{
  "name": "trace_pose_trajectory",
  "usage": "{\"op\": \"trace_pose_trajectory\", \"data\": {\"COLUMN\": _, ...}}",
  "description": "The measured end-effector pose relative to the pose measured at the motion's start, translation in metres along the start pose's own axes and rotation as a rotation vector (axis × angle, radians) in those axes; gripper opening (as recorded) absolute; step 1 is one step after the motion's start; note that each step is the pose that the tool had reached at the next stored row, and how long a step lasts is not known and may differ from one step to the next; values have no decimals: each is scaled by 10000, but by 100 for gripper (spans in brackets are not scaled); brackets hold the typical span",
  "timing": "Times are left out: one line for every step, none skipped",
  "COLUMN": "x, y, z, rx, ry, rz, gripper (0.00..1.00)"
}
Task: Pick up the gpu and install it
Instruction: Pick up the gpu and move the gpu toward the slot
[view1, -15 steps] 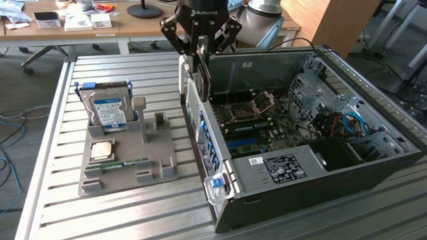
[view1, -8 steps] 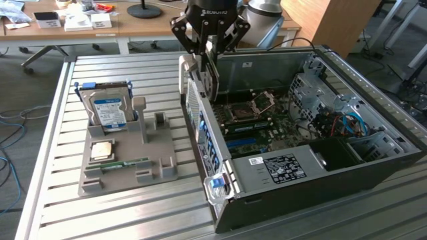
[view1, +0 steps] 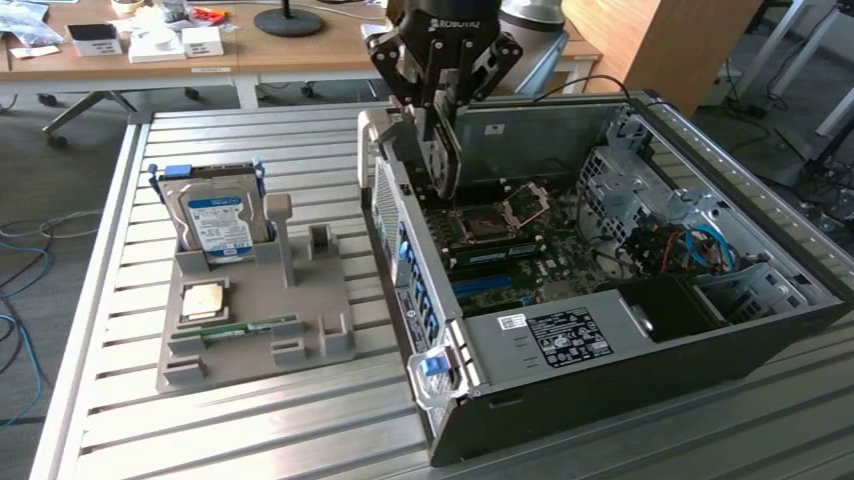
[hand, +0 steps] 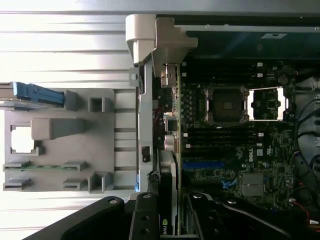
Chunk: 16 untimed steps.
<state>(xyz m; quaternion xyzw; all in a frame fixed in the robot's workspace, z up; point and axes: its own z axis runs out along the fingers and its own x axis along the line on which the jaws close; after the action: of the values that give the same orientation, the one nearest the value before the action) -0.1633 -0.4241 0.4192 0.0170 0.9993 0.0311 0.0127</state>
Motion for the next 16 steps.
{"op": "trace_pose_trajectory", "data": {"x": -32, "y": 2, "z": 1, "rx": -3, "ry": 0, "rz": -1, "gripper": 27}}
{"op": "trace_pose_trajectory", "data": {"x": -62, "y": 5, "z": 2, "rx": -4, "ry": 0, "rz": -1, "gripper": 27}}
{"op": "trace_pose_trajectory", "data": {"x": -92, "y": 7, "z": 3, "rx": -5, "ry": 0, "rz": -1, "gripper": 27}}
{"op": "trace_pose_trajectory", "data": {"x": -121, "y": 9, "z": 4, "rx": -6, "ry": 0, "rz": -1, "gripper": 27}}
{"op": "trace_pose_trajectory", "data": {"x": -149, "y": 11, "z": 5, "rx": -7, "ry": 0, "rz": 0, "gripper": 27}}
{"op": "trace_pose_trajectory", "data": {"x": -177, "y": 13, "z": 6, "rx": -8, "ry": 0, "rz": 0, "gripper": 27}}
{"op": "trace_pose_trajectory", "data": {"x": -208, "y": 15, "z": 7, "rx": -9, "ry": 0, "rz": 0, "gripper": 27}}
{"op": "trace_pose_trajectory", "data": {"x": -235, "y": 17, "z": 7, "rx": -9, "ry": 0, "rz": 0, "gripper": 27}}
{"op": "trace_pose_trajectory", "data": {"x": -264, "y": 19, "z": 8, "rx": -10, "ry": 0, "rz": 0, "gripper": 27}}
{"op": "trace_pose_trajectory", "data": {"x": -293, "y": 20, "z": 9, "rx": -11, "ry": 0, "rz": -1, "gripper": 27}}
{"op": "trace_pose_trajectory", "data": {"x": -321, "y": 22, "z": 10, "rx": -11, "ry": 0, "rz": 0, "gripper": 27}}
{"op": "trace_pose_trajectory", "data": {"x": -349, "y": 23, "z": 10, "rx": -11, "ry": 0, "rz": 0, "gripper": 27}}
{"op": "trace_pose_trajectory", "data": {"x": -380, "y": 25, "z": 11, "rx": -12, "ry": 1, "rz": 0, "gripper": 27}}
{"op": "trace_pose_trajectory", "data": {"x": -408, "y": 26, "z": 12, "rx": -12, "ry": 0, "rz": -1, "gripper": 27}}
{"op": "trace_pose_trajectory", "data": {"x": -436, "y": 27, "z": 13, "rx": -13, "ry": 1, "rz": -1, "gripper": 27}}
{"op": "trace_pose_trajectory", "data": {"x": -464, "y": 28, "z": 14, "rx": -13, "ry": 0, "rz": -1, "gripper": 27}}
